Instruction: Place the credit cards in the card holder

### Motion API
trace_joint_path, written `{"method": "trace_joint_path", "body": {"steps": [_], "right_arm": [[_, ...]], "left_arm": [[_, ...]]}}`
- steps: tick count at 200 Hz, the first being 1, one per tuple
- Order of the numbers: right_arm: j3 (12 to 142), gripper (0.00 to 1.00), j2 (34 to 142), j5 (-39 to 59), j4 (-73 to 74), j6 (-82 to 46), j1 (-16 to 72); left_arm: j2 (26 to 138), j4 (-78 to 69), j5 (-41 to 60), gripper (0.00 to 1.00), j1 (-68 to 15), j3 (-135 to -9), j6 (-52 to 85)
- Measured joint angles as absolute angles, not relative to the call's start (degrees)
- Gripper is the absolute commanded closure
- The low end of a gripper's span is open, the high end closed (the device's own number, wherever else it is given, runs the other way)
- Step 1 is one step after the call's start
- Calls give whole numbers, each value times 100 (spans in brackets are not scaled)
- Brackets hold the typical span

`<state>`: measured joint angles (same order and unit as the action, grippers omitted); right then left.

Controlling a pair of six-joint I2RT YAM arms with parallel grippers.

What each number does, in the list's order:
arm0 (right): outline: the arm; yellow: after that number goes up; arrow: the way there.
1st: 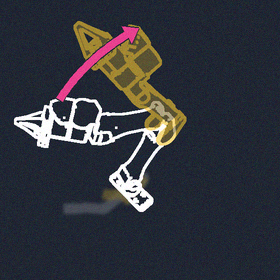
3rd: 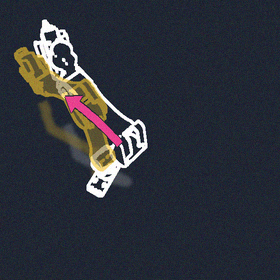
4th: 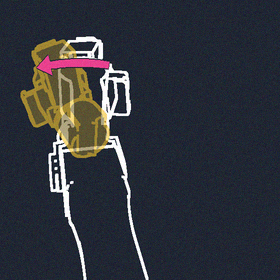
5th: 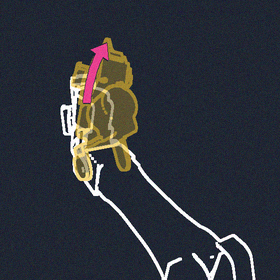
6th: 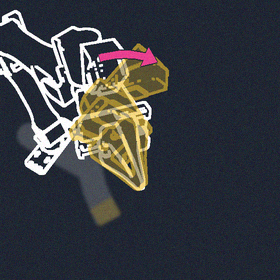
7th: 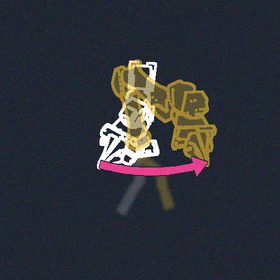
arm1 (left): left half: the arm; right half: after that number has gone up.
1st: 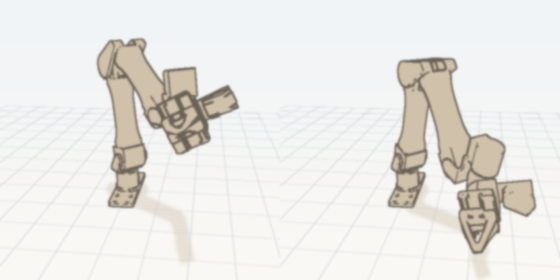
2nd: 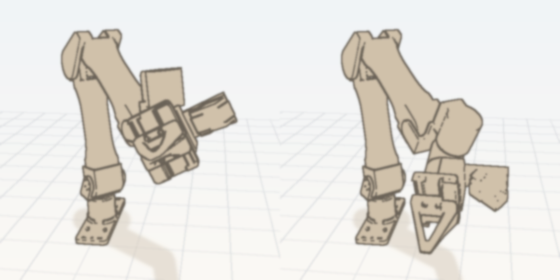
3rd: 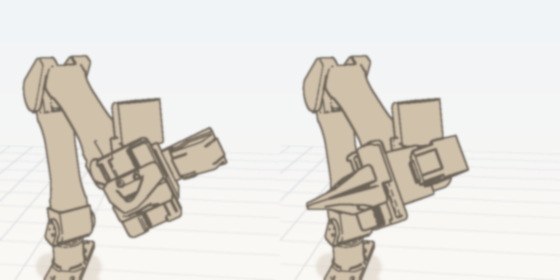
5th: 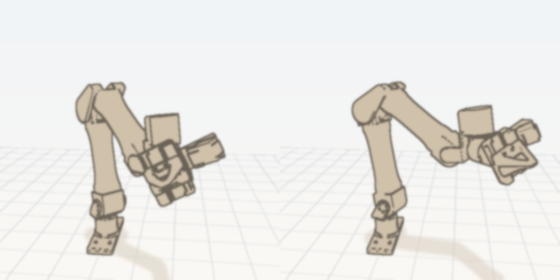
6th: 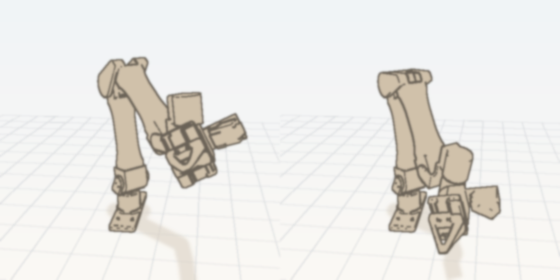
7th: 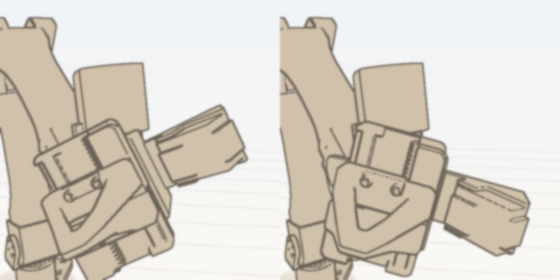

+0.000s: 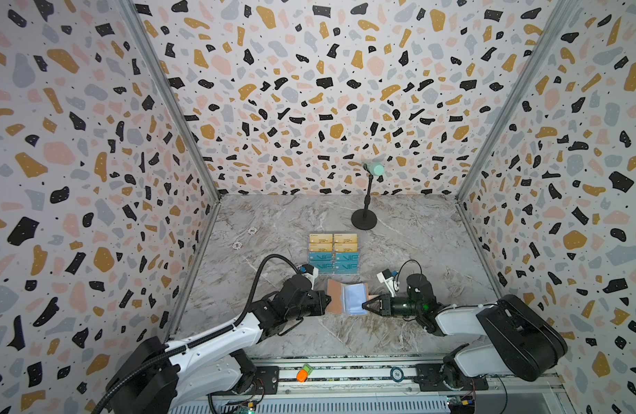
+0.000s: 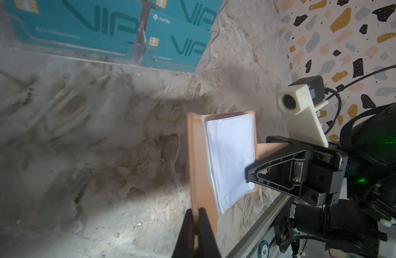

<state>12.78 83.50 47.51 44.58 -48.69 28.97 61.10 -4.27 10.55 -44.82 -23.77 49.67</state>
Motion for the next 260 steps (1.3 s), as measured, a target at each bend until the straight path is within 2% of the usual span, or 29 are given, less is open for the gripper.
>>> {"method": "trace_joint_path", "body": {"steps": [69, 80, 90, 120, 138, 171, 196, 212, 260], "right_arm": [[1286, 100, 9063, 4722, 4873, -4818, 2991], [1308, 97, 9153, 4676, 4890, -4807, 3048], [1328, 91, 9212, 4637, 4895, -4805, 3096], [1334, 61, 9282, 4497, 4856, -4762, 3155], [1358, 51, 9054, 4405, 4685, -4644, 3140], [1511, 53, 7983, 3813, 3461, -4180, 3166], [2016, 62, 7481, 3391, 2668, -3771, 3398], [2349, 71, 7537, 3310, 2482, -3623, 3568], [2709, 77, 8482, 3240, 2359, -3391, 4025]], "left_arm": [[6224, -1096, 1330, 98, -4313, -1887, 4945], [6296, -1118, 1326, 98, -4309, -1865, 4912], [6370, -1131, 1323, 98, -4294, -1848, 4884], [6589, -1090, 1315, 99, -4241, -1841, 4814], [6624, -1050, 1302, 99, -4217, -1841, 4768], [6523, -965, 1258, 96, -4211, -1839, 4735], [6469, -939, 1256, 95, -4211, -1833, 4733], [6479, -943, 1251, 95, -4209, -1811, 4735], [6449, -915, 1190, 94, -4209, -1704, 4770]]}}
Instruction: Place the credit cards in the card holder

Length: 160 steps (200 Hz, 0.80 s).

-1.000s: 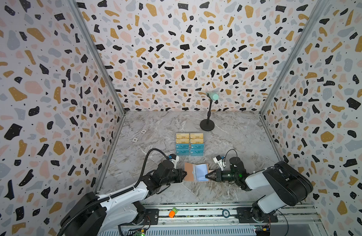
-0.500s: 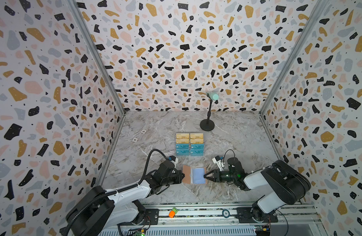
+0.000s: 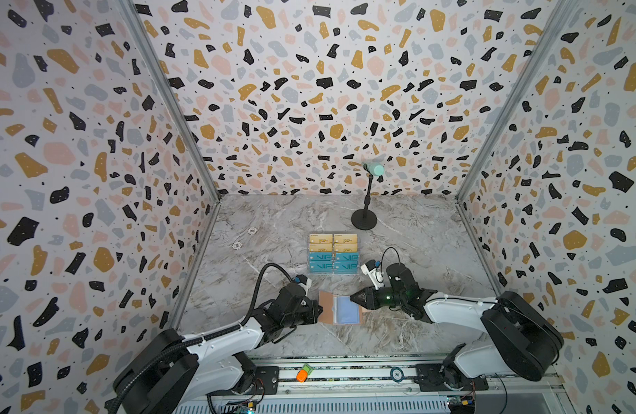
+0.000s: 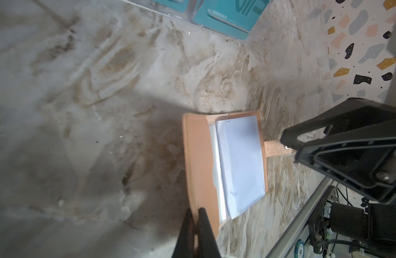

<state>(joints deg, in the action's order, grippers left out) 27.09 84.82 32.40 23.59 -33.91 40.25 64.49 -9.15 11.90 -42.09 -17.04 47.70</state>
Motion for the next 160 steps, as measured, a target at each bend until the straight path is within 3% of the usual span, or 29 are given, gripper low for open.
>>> {"method": "trace_joint_path", "body": {"steps": [63, 94, 105, 160], "right_arm": [[2799, 82, 8875, 3015, 2128, -3159, 4228], [2847, 82, 8923, 2930, 2112, -3085, 4239], [2847, 82, 8923, 2910, 2112, -3070, 4241], [2856, 82, 8923, 2858, 2108, -3052, 4278]], "left_arm": [[6320, -906, 1122, 91, -4209, -1586, 4862], [6110, -480, 1015, 71, -4209, -1597, 4829], [6012, -36, 884, 68, -4209, -1723, 4790], [5848, 1282, 360, 76, -4209, -3127, 4580]]}}
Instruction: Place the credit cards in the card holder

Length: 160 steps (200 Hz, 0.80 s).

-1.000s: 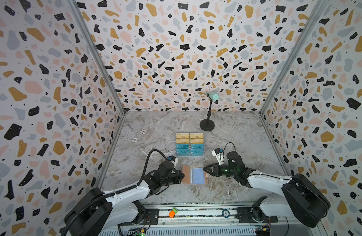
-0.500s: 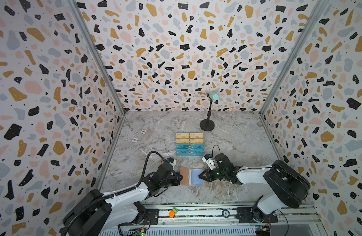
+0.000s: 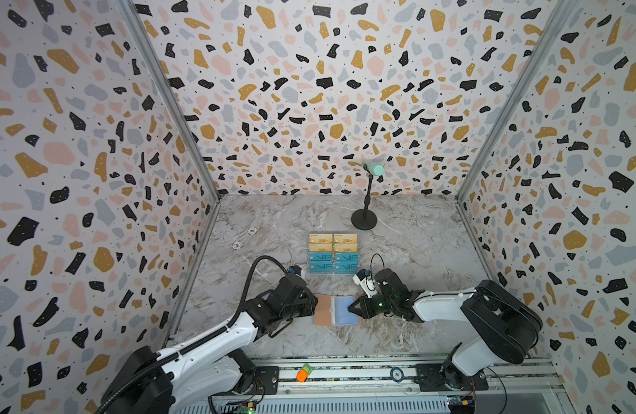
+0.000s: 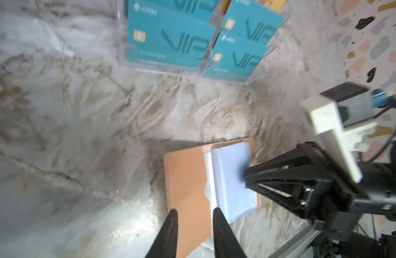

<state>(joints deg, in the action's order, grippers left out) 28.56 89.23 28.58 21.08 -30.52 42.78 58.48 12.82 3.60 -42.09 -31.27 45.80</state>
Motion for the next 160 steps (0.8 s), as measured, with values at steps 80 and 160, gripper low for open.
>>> {"method": "trace_joint_path", "body": {"steps": [80, 160], "right_arm": [[2923, 83, 8851, 2633, 1911, -3044, 4353], [2939, 81, 8733, 2456, 1704, -2897, 4383]], "left_arm": [[7179, 963, 722, 87, -4379, -3085, 4458], [7087, 351, 596, 88, -4381, -2333, 4718]]}}
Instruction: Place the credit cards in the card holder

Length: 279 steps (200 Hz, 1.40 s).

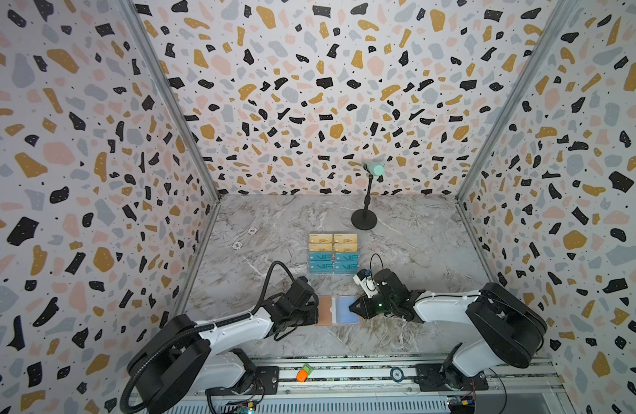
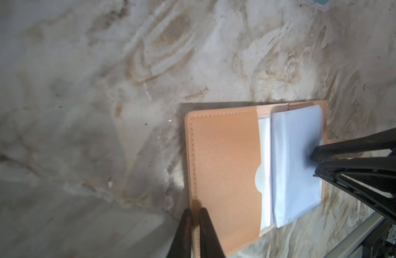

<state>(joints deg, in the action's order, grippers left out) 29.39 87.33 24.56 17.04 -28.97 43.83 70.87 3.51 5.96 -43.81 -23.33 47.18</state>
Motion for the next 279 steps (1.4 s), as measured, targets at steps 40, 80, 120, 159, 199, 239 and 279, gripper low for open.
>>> {"method": "trace_joint_path", "body": {"steps": [40, 80, 120, 159, 199, 239, 279], "right_arm": [[3002, 80, 8606, 2344, 1441, -2836, 4440], [3002, 81, 8263, 2174, 1076, -2840, 4442], [3002, 82, 8241, 2053, 974, -2845, 4445], [3002, 82, 8320, 1970, 965, -2849, 4473], [3002, 82, 8322, 1907, 965, -2897, 4482], [3000, 82, 8361, 1852, 976, -2919, 4501], [3000, 82, 8407, 1857, 1026, -2932, 4504]], "left_arm": [[6751, 687, 513, 87, -4388, -2381, 4737], [6506, 1208, 534, 85, -4392, -3133, 4709], [6818, 707, 947, 79, -4477, -3354, 4722], [7481, -38, 1321, 61, -4543, -3343, 4759], [7599, -574, 1282, 54, -4593, -3216, 4698], [8132, -1164, 1542, 64, -4606, -3157, 4683], [8552, -1566, 1806, 67, -4630, -2965, 4737]]}}
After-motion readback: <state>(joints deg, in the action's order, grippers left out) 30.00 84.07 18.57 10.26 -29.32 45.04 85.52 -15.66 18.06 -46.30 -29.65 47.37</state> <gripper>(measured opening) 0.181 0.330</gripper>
